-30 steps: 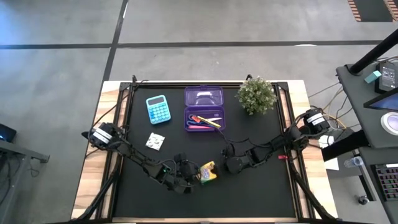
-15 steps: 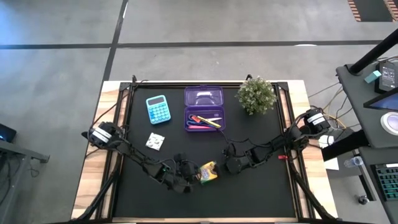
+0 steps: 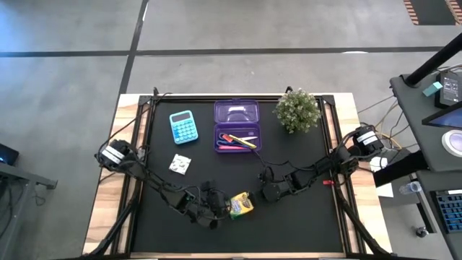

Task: Pack school essentials
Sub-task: Put the yellow crayon box into the purple supply box

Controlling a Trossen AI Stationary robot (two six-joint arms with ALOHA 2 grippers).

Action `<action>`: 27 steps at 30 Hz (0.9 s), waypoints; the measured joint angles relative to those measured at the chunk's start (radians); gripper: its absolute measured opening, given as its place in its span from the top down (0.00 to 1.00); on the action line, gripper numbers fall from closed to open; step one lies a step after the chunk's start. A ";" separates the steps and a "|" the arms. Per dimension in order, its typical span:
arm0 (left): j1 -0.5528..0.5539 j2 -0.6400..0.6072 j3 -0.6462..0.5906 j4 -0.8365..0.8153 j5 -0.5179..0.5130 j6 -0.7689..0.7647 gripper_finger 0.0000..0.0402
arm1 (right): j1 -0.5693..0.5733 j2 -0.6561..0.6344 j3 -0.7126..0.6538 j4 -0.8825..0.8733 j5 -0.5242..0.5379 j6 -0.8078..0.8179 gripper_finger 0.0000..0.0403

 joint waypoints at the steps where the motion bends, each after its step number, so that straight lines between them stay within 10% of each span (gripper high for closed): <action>1: 0.000 -0.013 0.006 0.003 0.000 0.014 0.78 | 0.000 0.000 0.000 -0.001 0.000 0.000 0.46; 27: -0.022 0.068 -0.037 0.015 -0.004 -0.169 0.78 | 0.000 0.001 -0.001 0.021 -0.004 0.025 0.46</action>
